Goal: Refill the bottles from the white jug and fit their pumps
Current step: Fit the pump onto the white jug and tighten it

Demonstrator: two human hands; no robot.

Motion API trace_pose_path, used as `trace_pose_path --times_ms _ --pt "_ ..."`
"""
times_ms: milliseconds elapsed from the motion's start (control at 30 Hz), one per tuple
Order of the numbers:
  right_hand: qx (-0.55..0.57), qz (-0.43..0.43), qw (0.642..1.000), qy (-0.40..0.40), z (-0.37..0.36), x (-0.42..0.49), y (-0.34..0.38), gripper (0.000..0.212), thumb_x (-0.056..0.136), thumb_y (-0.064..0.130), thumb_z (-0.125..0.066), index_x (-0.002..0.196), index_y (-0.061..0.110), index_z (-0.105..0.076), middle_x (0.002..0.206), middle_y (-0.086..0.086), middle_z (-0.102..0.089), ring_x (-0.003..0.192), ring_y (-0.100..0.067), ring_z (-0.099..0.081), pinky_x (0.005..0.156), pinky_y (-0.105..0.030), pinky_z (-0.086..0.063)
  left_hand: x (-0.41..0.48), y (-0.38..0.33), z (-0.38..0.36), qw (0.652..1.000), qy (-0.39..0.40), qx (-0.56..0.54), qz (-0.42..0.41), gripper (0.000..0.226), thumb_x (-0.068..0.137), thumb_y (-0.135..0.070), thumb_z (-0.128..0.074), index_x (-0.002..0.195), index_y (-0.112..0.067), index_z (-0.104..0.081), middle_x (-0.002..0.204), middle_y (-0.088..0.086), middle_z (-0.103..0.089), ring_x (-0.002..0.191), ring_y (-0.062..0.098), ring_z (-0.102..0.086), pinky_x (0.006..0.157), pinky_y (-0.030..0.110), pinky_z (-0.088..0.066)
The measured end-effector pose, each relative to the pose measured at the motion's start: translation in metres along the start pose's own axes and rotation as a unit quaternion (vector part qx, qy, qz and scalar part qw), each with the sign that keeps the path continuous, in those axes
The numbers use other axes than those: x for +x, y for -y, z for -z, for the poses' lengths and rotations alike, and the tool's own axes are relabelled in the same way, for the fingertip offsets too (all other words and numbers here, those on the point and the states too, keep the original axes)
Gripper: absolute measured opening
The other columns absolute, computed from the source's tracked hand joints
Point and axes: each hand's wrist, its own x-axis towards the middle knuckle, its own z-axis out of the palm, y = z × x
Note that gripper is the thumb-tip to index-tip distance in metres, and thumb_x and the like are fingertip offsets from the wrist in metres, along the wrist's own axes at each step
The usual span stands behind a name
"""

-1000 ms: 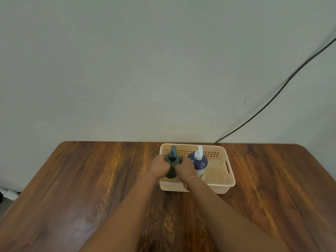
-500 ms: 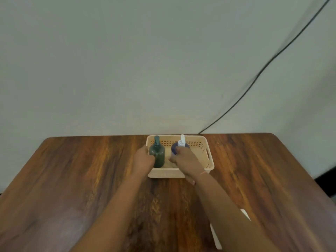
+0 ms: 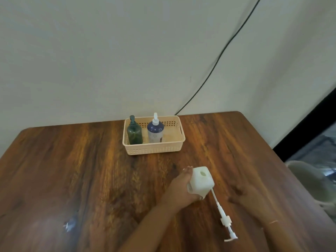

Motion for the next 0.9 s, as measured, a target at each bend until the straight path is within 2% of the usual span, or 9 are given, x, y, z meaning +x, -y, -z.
trace_pose_path --times_ms 100,167,233,333,533,600,667,800,900 --pt "-0.056 -0.087 0.994 0.028 -0.047 -0.007 -0.017 0.036 0.078 0.029 -0.070 0.107 0.009 -0.060 0.100 -0.008 -0.063 0.094 -0.020 -0.060 0.065 -0.019 -0.041 0.003 -0.011 -0.003 0.998 -0.038 0.049 0.018 0.095 0.074 -0.033 -0.074 0.147 -0.023 -0.013 0.157 -0.006 -0.015 0.144 0.014 -0.011 0.116 0.035 -0.013" --pt "-0.058 -0.123 0.988 0.069 -0.069 -0.012 -0.026 0.054 0.082 0.032 -0.065 0.128 0.011 -0.046 0.121 -0.006 -0.057 0.112 -0.018 -0.054 0.085 -0.023 -0.046 0.004 -0.015 -0.004 0.996 -0.058 0.056 0.028 0.090 0.075 -0.032 -0.073 0.146 -0.022 -0.019 0.155 -0.004 -0.022 0.143 0.017 -0.019 0.116 0.038 -0.020" --pt "-0.090 -0.090 0.990 0.054 -0.086 -0.016 -0.038 0.070 0.083 0.034 -0.063 0.142 0.016 -0.029 0.139 -0.004 -0.045 0.124 -0.019 -0.046 0.101 -0.026 -0.039 0.004 -0.018 -0.005 0.996 -0.068 0.049 0.033 0.086 0.076 -0.030 -0.073 0.145 -0.020 -0.023 0.153 -0.002 -0.029 0.141 0.018 -0.024 0.115 0.038 -0.026" --pt "-0.128 -0.041 0.991 0.012 -0.095 -0.023 -0.047 0.064 0.087 0.031 -0.054 0.144 0.023 -0.025 0.144 -0.001 -0.040 0.127 -0.020 -0.041 0.104 -0.028 -0.037 0.002 -0.020 -0.006 0.995 -0.080 0.044 0.034 0.083 0.075 -0.027 -0.074 0.144 -0.019 -0.027 0.151 -0.001 -0.033 0.139 0.018 -0.028 0.114 0.037 -0.028" --pt "-0.012 -0.084 0.995 -0.059 -0.058 -0.026 -0.022 0.035 0.087 0.011 -0.056 0.122 0.014 -0.057 0.119 -0.014 -0.058 0.101 -0.028 -0.059 0.086 -0.032 -0.050 0.000 -0.021 -0.005 0.994 -0.089 0.024 0.054 0.082 0.073 -0.026 -0.076 0.142 -0.022 -0.032 0.148 -0.003 -0.039 0.136 0.018 -0.034 0.110 0.036 -0.030" --pt "0.046 -0.041 0.989 -0.136 -0.027 -0.037 -0.009 0.017 0.081 0.007 -0.064 0.096 0.014 -0.067 0.101 -0.017 -0.059 0.080 -0.030 -0.063 0.065 -0.031 -0.054 0.001 -0.020 -0.004 0.994 -0.086 0.011 0.064 0.083 0.071 -0.026 -0.077 0.141 -0.024 -0.033 0.147 -0.003 -0.040 0.134 0.019 -0.036 0.109 0.037 -0.032" --pt "0.029 0.030 0.985 -0.167 0.010 -0.054 0.009 0.015 0.074 0.008 -0.071 0.089 0.011 -0.072 0.080 -0.005 -0.059 0.063 -0.017 -0.058 0.049 -0.020 -0.039 0.002 -0.018 -0.004 0.994 -0.083 -0.001 0.070 0.084 0.070 -0.027 -0.078 0.141 -0.024 -0.033 0.147 -0.003 -0.040 0.134 0.019 -0.037 0.109 0.037 -0.032" --pt "-0.038 0.101 0.987 -0.119 0.073 -0.091 0.053 0.018 0.063 0.014 -0.074 0.063 0.032 -0.068 0.061 0.010 -0.059 0.057 -0.004 -0.053 0.045 -0.013 -0.035 0.002 -0.016 -0.005 0.994 -0.085 -0.005 0.071 0.085 0.070 -0.027 -0.079 0.141 -0.025 -0.033 0.147 -0.003 -0.040 0.134 0.020 -0.036 0.111 0.037 -0.030" --pt "-0.104 0.102 0.988 -0.059 0.084 -0.097 0.074 0.002 0.067 0.020 -0.071 0.066 0.018 -0.070 0.067 -0.001 -0.064 0.058 -0.011 -0.054 0.045 -0.013 -0.035 0.002 -0.015 -0.005 0.994 -0.087 -0.006 0.067 0.085 0.069 -0.027 -0.079 0.141 -0.025 -0.033 0.146 -0.003 -0.041 0.133 0.020 -0.037 0.110 0.038 -0.031"
